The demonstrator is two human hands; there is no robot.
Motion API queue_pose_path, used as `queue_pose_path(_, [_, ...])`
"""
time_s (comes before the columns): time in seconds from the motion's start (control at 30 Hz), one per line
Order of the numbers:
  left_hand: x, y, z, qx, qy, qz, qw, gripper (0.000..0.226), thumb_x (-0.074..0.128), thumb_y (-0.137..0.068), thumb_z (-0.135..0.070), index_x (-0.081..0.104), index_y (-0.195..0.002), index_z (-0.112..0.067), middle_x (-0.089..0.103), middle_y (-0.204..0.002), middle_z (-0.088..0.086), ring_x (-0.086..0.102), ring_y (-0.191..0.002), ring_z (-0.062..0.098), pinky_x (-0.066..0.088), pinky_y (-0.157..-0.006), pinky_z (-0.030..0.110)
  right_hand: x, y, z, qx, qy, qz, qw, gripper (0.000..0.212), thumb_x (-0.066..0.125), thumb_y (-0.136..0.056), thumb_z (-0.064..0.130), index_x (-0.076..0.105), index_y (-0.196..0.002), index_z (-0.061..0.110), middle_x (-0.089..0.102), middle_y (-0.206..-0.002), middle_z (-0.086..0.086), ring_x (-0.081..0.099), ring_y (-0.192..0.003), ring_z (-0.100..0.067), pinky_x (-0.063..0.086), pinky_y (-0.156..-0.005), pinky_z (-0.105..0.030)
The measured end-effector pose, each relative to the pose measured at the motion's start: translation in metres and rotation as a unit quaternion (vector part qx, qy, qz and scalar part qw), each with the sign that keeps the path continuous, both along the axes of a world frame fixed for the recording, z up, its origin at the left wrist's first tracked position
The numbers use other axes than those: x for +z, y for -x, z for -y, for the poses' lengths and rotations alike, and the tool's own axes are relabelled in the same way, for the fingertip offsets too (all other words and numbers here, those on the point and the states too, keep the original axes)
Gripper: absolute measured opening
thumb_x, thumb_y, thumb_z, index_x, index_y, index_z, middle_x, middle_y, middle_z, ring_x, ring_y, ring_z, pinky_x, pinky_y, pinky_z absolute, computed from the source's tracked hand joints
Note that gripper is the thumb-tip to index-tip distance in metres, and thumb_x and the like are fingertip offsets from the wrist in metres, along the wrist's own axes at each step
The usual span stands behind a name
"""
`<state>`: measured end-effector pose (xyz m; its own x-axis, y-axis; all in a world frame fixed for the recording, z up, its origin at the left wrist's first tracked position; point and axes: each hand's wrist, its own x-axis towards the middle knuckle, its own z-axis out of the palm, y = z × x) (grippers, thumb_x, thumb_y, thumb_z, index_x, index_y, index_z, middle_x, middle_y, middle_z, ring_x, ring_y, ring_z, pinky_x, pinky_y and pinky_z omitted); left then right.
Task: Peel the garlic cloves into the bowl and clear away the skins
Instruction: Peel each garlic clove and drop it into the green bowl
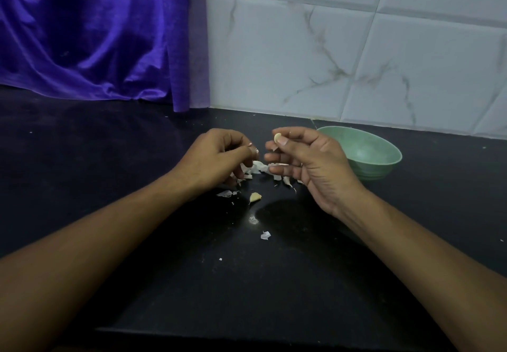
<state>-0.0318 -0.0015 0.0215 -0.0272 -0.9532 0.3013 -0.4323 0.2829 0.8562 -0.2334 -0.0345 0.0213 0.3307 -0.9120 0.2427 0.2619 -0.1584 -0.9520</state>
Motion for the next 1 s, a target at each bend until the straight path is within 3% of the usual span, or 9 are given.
queue_pose_path(0.1, [0.0005, 0.0004, -0.0007, -0.015, -0.006, 0.002, 1.0, 0.026, 0.06, -0.105, -0.03, 0.077, -0.093, -0.013, 0.076, -0.089, 0.006, 0.068, -0.07, 0.016, 0.06, -0.061, 0.034, -0.0012, -0.0007, -0.0001, -0.011, 0.021, -0.023, 0.999, 0.016, 0.072, -0.094, 0.006, 0.073, -0.11, 0.003, 0.077, -0.098, -0.016, 0.074, -0.083, -0.023, 0.064, -0.068, -0.031])
queue_pose_path(0.27, [-0.0012, 0.0031, -0.0007, -0.057, -0.022, -0.043, 0.997, 0.015, 0.076, -0.094, -0.029, 0.076, -0.098, -0.014, 0.075, -0.088, 0.011, 0.07, -0.074, 0.021, 0.057, -0.06, 0.034, -0.0038, -0.0006, 0.0013, -0.027, 0.036, -0.045, 0.998, 0.01, 0.075, -0.091, 0.005, 0.077, -0.101, 0.007, 0.073, -0.088, -0.01, 0.066, -0.071, -0.016, 0.056, -0.056, -0.025])
queue_pose_path(0.43, [-0.0026, 0.0022, 0.0004, -0.045, 0.012, -0.019, 0.999, 0.017, 0.08, -0.091, -0.028, 0.077, -0.095, -0.012, 0.074, -0.081, 0.015, 0.071, -0.069, 0.022, 0.058, -0.058, 0.034, -0.0055, -0.0013, -0.0002, -0.03, 0.084, -0.091, 0.992, 0.011, 0.073, -0.093, 0.003, 0.074, -0.103, 0.002, 0.077, -0.086, -0.014, 0.066, -0.072, -0.021, 0.057, -0.055, -0.028])
queue_pose_path(0.57, [-0.0011, 0.002, 0.0002, -0.033, 0.022, -0.01, 0.999, 0.01, 0.078, -0.092, -0.019, 0.074, -0.09, -0.009, 0.073, -0.075, 0.008, 0.07, -0.066, 0.018, 0.059, -0.056, 0.033, -0.005, -0.0013, -0.0015, -0.036, 0.121, -0.116, 0.985, 0.009, 0.074, -0.092, 0.004, 0.075, -0.101, 0.003, 0.077, -0.087, -0.015, 0.068, -0.075, -0.022, 0.057, -0.058, -0.032])
queue_pose_path(0.67, [-0.0003, 0.0015, 0.0007, -0.036, 0.025, -0.016, 0.999, 0.012, 0.076, -0.093, -0.018, 0.073, -0.087, -0.008, 0.072, -0.075, 0.009, 0.07, -0.067, 0.019, 0.059, -0.058, 0.034, -0.005, -0.0049, -0.0034, -0.031, 0.11, -0.091, 0.989, 0.007, 0.072, -0.094, 0.004, 0.075, -0.099, 0.007, 0.075, -0.086, -0.007, 0.069, -0.081, -0.021, 0.058, -0.063, -0.031])
queue_pose_path(0.8, [-0.0038, 0.0014, 0.0018, -0.027, -0.007, -0.013, 1.0, 0.012, 0.072, -0.094, -0.014, 0.073, -0.087, -0.005, 0.073, -0.078, 0.009, 0.069, -0.068, 0.016, 0.059, -0.061, 0.035, 0.0019, -0.0036, -0.0032, -0.034, 0.06, 0.0, 0.998, 0.009, 0.071, -0.095, 0.005, 0.073, -0.103, 0.007, 0.074, -0.097, -0.01, 0.07, -0.089, -0.021, 0.061, -0.076, -0.037])
queue_pose_path(1.0, [-0.0014, -0.0019, 0.0019, -0.005, -0.005, 0.039, 0.999, 0.02, 0.064, -0.102, -0.027, 0.078, -0.093, -0.016, 0.078, -0.088, 0.002, 0.071, -0.071, 0.014, 0.058, -0.061, 0.029, 0.003, -0.0007, -0.0046, -0.006, 0.03, -0.01, 0.999, 0.01, 0.067, -0.097, 0.003, 0.066, -0.107, 0.002, 0.077, -0.098, -0.017, 0.074, -0.084, -0.027, 0.065, -0.075, -0.037])
